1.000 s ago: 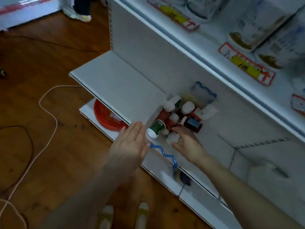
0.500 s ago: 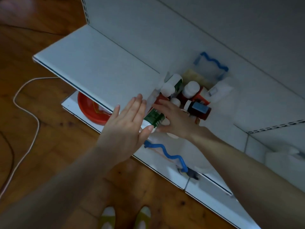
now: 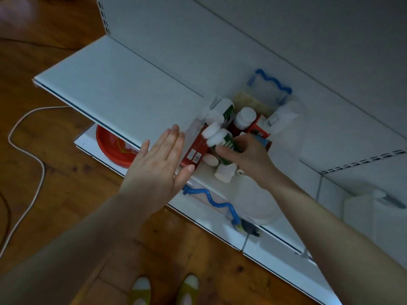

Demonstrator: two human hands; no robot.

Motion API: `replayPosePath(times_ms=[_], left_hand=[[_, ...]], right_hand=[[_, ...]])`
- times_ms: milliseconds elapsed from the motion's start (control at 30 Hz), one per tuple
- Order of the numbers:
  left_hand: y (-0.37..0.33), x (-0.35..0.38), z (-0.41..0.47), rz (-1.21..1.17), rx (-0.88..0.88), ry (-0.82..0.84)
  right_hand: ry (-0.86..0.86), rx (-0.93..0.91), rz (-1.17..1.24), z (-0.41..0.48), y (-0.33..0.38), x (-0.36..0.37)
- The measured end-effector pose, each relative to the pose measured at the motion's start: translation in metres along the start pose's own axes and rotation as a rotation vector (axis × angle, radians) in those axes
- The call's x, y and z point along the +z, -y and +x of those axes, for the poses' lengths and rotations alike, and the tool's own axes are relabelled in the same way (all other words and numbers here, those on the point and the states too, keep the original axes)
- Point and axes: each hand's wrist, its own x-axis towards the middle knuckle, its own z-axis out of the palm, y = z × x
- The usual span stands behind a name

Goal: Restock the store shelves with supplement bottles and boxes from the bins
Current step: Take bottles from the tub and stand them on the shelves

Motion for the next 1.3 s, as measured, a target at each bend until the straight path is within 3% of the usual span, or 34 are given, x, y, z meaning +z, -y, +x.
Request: replayPosePath(times_ms=[133,300,500,567,933,1133,1300], left_hand=[[-0.01,-0.008,0.0,-0.053,-0.036,0.016],[-0.035,-0.011,0.014,-0.198,0.13,-0.148],[-0.066,0.018,0.073,-0.266,0.092,-0.062],[-0.076,0.026,0.095,-0.289,0.078,0.013],[-0.16,0.048,0.192,-0.476,0.163,-0.181],[-0.168,0.065,0.217,-0.567,0.13,-0.209],[-0.168,0.069,0.216,-0.621,0.211,-0.213]], right_hand=[[-0.152,-0.025,0.168,-0.042,0.01,-0.031],[-0.411,0.036,0.119,-0.081,-0.002,-0.053],[-0.564,0.093,0.154,-0.105,-0.022,-0.072],[-0.586,0.101,0.146,-0.111,-0.027,-0.076],[-0.647,0.068,0.269,-0.121,-0.056,-0.089],[-0.652,0.038,0.387,-0.111,-0.071,-0.088],[-0.643,0.027,0.419,-0.104,-0.074,-0.088]])
